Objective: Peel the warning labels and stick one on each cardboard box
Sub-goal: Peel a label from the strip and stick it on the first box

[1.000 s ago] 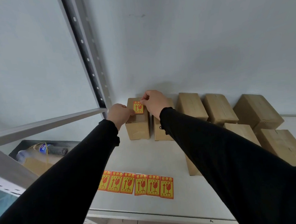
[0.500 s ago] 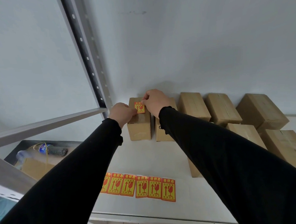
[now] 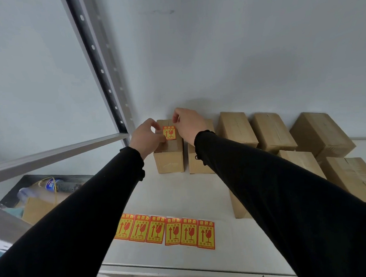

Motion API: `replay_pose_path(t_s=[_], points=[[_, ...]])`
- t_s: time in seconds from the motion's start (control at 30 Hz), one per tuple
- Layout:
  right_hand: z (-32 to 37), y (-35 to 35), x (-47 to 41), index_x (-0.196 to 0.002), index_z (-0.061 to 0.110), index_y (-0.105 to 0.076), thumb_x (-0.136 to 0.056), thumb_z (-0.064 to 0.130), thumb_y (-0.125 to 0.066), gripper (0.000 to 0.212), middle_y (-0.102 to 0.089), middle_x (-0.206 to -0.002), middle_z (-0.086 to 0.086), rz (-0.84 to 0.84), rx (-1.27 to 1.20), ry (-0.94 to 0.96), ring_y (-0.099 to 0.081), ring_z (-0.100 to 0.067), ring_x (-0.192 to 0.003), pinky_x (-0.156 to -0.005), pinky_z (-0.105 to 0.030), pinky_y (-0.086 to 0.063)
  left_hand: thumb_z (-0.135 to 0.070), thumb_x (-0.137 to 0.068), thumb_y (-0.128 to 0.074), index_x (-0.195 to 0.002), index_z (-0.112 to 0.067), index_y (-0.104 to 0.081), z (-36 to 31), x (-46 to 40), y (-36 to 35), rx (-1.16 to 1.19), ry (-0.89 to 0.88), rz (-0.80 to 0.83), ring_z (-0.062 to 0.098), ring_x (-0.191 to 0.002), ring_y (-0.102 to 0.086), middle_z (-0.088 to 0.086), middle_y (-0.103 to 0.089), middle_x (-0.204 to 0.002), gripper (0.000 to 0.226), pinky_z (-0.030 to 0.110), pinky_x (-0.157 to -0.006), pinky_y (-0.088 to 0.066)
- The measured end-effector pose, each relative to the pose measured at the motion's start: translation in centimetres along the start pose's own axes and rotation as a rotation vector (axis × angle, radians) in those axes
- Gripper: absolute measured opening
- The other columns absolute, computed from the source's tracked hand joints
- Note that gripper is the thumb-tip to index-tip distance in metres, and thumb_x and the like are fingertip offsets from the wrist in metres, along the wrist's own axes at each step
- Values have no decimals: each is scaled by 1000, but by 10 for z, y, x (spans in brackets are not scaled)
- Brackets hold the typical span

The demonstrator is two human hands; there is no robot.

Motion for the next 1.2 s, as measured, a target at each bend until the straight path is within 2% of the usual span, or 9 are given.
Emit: replay_pose_path(t_s=[0.17, 0.27, 0.37, 0.5, 0.67, 0.83, 0.9, 1.0, 1.2], points=[[-6, 10, 4, -102, 21, -66, -98, 24, -55, 13, -60, -102, 2, 116, 107, 116, -59, -18, -97, -83, -32, -52, -22, -82, -75, -108, -23, -65, -4, -7, 3, -81, -28, 55, 17, -74, -57, 4, -62, -97, 27, 25, -54, -41], [-9, 13, 6, -111, 21, -68, -94, 39, -61, 26, -60, -109, 1, 154, 179, 174, -54, -18, -104, -87, -34, -50, -21, -82, -74, -109, -24, -66, -5, -9, 3, -119, -22, 85, 15, -73, -56, 5, -63, -100, 28, 25, -56, -43], [-10, 15, 8, -118, 21, -66, -94, 43, -60, 33, -60, -115, 0, 161, 230, 197, -50, -21, -111, -90, -34, -47, -21, -82, -74, -111, -24, -66, -6, -11, 3, -148, -18, 91, 16, -80, -58, 5, -62, -105, 30, 27, -64, -49], [-8, 20, 15, -124, 21, -64, -96, 41, -57, 35, -61, -117, -2, 163, 274, 199, -49, -23, -114, -92, -37, -47, -20, -85, -73, -113, -24, -67, -12, -7, 3, -167, -40, 79, 14, -74, -55, 6, -63, -104, 29, 25, -55, -42], [-10, 44, 38, -131, 22, -61, -98, 33, -55, 34, -61, -125, -1, 72, 171, 162, -49, -23, -120, -99, -40, -45, -13, -89, -67, -116, -20, -63, -20, 17, 12, -205, -146, -18, 12, -60, -53, 0, -59, -78, 29, 22, -50, -38], [-11, 77, 87, -127, 25, -63, -99, 29, -53, 29, -62, -124, 2, 9, 156, 193, -50, -22, -119, -100, -40, -44, -19, -89, -65, -102, -22, -67, -17, 63, 26, -341, -326, -22, 18, -90, -58, -3, -60, -97, 14, 24, -69, -43], [-9, 86, 114, -127, 24, -64, -100, 27, -53, 29, -61, -125, 4, 3, 146, 214, -49, -19, -120, -100, -33, -40, -20, -90, -66, -103, -22, -69, -16, 88, 28, -390, -384, 20, 14, -93, -55, -4, -60, -101, 13, 26, -78, -41], [-5, 93, 161, -127, 23, -64, -102, 24, -51, 28, -61, -121, 7, 28, 102, 227, -49, -13, -115, -89, -24, -36, -19, -90, -68, -103, -23, -70, -13, 127, 22, -437, -436, 54, 11, -94, -52, -8, -60, -102, 14, 26, -81, -39], [-13, 62, 239, -120, 22, -63, -99, 21, -58, 21, -64, -110, 7, 141, 5, 97, -58, -8, -91, -81, -24, -50, -27, -90, -68, -114, -26, -66, 8, 180, -16, -541, -407, 219, 13, -102, -50, -7, -59, -110, 24, 30, -89, -42]])
Point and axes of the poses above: each hand's wrist, its own x-axis away from the middle knuckle, its own y-axis out of the back of the hand, z = x × y, the point moved 1 cm from there along -x, towards the middle knuckle
